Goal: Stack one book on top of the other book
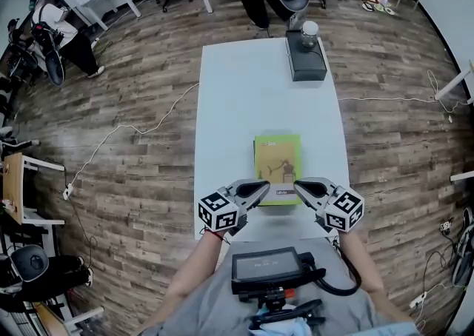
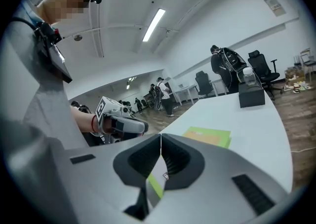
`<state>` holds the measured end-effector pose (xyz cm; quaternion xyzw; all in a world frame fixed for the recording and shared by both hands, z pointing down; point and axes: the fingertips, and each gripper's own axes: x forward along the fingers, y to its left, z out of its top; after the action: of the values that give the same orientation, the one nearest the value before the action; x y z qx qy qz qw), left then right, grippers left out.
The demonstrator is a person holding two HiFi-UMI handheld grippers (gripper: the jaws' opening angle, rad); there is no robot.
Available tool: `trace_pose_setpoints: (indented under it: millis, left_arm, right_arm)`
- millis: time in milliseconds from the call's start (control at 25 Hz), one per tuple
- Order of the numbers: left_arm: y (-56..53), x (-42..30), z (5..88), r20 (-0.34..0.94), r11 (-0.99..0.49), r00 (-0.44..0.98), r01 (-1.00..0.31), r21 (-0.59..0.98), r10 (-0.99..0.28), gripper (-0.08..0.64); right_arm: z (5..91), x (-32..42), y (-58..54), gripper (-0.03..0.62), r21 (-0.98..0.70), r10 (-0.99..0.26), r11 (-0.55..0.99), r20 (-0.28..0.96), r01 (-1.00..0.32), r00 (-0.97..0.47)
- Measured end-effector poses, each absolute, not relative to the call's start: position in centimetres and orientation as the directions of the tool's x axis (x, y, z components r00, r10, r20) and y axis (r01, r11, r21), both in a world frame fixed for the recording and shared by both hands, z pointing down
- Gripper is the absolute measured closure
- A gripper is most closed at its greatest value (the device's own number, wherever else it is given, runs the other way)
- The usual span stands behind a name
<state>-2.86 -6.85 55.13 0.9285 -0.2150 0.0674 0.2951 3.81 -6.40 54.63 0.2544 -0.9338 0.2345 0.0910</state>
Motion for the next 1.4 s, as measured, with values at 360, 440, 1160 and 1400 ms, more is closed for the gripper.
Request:
trace_pose_setpoints:
  millis: [360, 440, 1160, 1400]
  left_arm:
    - [-6.2, -2.0, 53.0, 0.187, -0.789, 0.909, -0.416, 0.453, -0.372, 0.543]
    - [-5.7, -1.7, 52.8, 0.185, -0.799, 0.914, -0.405, 0.444, -0.360, 0.543]
    - [-4.1, -0.7, 50.9, 0.175, -0.842, 0.930, -0.367, 0.395, -0.323, 0.543]
    - [-3.9, -0.1, 51.2, 0.183, -0.843, 0.934, -0.355, 0.405, -0.306, 0.543]
  right_arm:
    - [52.5, 2.1, -5.3, 0.561, -0.367, -0.405, 0.802, 0.248, -0.472, -0.880]
    - [52.0, 2.0, -5.1, 0.561, -0.359, -0.400, 0.810, 0.240, -0.464, -0.885]
    - [49.6, 1.5, -4.1, 0.561, -0.313, -0.416, 0.829, 0.209, -0.463, -0.885]
    - [49.6, 1.6, -4.2, 0.563, -0.311, -0.413, 0.831, 0.212, -0.462, -0.886]
